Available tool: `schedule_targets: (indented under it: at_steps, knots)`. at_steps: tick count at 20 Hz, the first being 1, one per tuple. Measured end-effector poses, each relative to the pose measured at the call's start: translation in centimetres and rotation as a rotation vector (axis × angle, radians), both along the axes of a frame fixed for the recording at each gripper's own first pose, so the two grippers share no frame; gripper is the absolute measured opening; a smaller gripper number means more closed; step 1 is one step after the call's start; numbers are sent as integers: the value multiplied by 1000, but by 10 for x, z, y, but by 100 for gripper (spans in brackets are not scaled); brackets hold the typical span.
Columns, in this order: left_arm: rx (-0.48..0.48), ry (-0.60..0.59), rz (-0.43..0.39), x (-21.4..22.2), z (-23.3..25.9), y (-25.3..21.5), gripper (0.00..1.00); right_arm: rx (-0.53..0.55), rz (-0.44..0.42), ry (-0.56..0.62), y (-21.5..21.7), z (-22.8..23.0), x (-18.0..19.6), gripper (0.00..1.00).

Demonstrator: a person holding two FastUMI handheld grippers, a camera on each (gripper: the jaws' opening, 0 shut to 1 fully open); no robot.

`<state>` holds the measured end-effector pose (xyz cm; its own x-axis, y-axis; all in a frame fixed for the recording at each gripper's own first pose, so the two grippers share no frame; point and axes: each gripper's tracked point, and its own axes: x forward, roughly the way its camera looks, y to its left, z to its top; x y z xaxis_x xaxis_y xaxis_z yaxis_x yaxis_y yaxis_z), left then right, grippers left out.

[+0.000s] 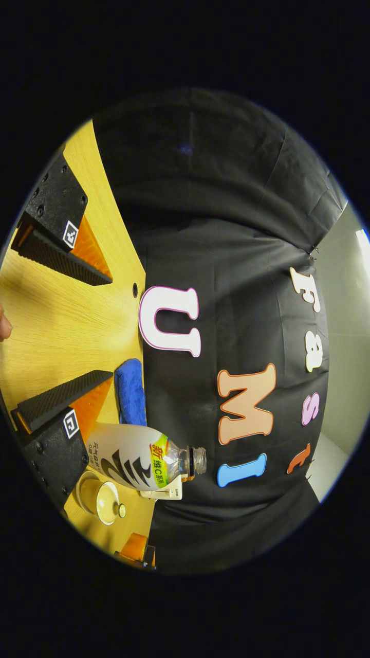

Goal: Open the teacup lid with one hand, grasp the water bottle and pour water into the teacup with the other hand; after pouring, place the water bottle on the coaster and then close the teacup lid.

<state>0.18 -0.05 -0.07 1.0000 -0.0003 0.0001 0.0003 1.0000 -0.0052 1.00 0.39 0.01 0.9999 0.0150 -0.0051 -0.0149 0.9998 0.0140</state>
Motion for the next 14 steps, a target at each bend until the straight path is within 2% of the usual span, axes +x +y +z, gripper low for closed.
schedule_targets:
  at_steps: [1, 3, 4, 5, 6, 8, 11, 12, 13, 14]
  knots:
    - [0, 0, -4, 0, 0, -1, 97, 20, 17, 11, 4, -2, 1, 93]
    - [-1, 1, -7, 0, 1, -1, 97, 62, 50, 34, 14, -3, 4, 97]
    - [-1, 0, -7, 1, 1, -1, 97, 66, 62, 43, 17, -2, 6, 93]
    - [-1, 1, -7, 1, 1, -2, 97, 62, 71, 44, 21, -1, 7, 93]
    - [-1, 0, -7, 0, 1, -1, 97, 54, 83, 38, 25, 3, 8, 97]
    - [-1, 1, -7, 0, 1, -1, 97, 33, 117, 37, 38, 7, 10, 93]
    - [-1, 1, -6, 0, 1, -1, 97, -4, 161, 51, 58, 5, 13, 97]
    - [-1, 1, -6, -1, 1, -1, 97, -15, 170, 56, 63, 4, 13, 93]
    - [-1, 1, -6, -1, 1, -1, 96, -24, 180, 61, 69, 2, 14, 97]
    - [-1, 1, -6, -1, 1, -1, 97, -29, 190, 65, 74, 3, 14, 93]
